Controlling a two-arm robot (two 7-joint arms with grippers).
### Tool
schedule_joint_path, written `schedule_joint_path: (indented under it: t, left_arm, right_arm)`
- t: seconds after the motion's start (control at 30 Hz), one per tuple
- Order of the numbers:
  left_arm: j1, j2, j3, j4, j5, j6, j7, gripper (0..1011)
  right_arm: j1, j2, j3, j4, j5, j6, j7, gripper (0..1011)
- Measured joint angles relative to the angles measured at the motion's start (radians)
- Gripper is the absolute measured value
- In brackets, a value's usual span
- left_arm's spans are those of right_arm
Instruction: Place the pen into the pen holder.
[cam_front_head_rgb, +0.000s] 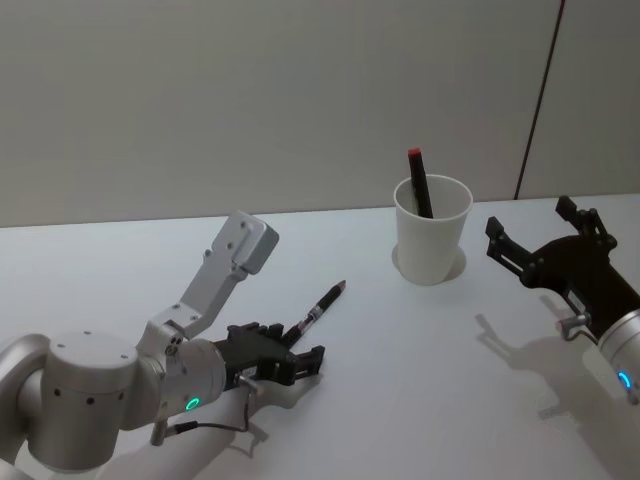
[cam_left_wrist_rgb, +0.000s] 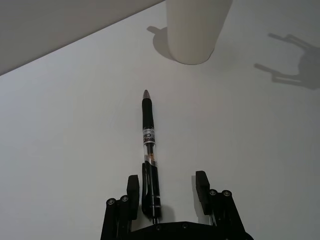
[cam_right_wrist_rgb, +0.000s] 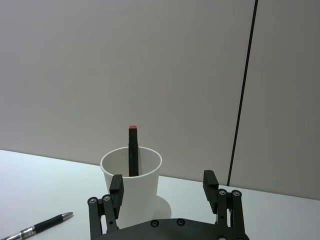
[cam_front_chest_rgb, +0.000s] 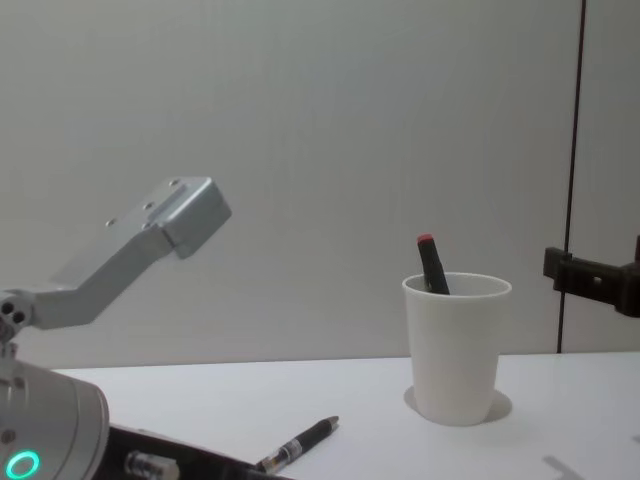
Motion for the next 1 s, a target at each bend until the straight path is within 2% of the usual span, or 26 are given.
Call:
schedule_joint_path:
  t: [1.0]
  left_arm:
    - [0.003, 0.006, 0.004, -0.007, 0.008, -0.009, -0.033, 490]
  right_arm:
    - [0.0, 0.0, 0.0, 0.0, 0.0, 0.0, 0.0, 1001]
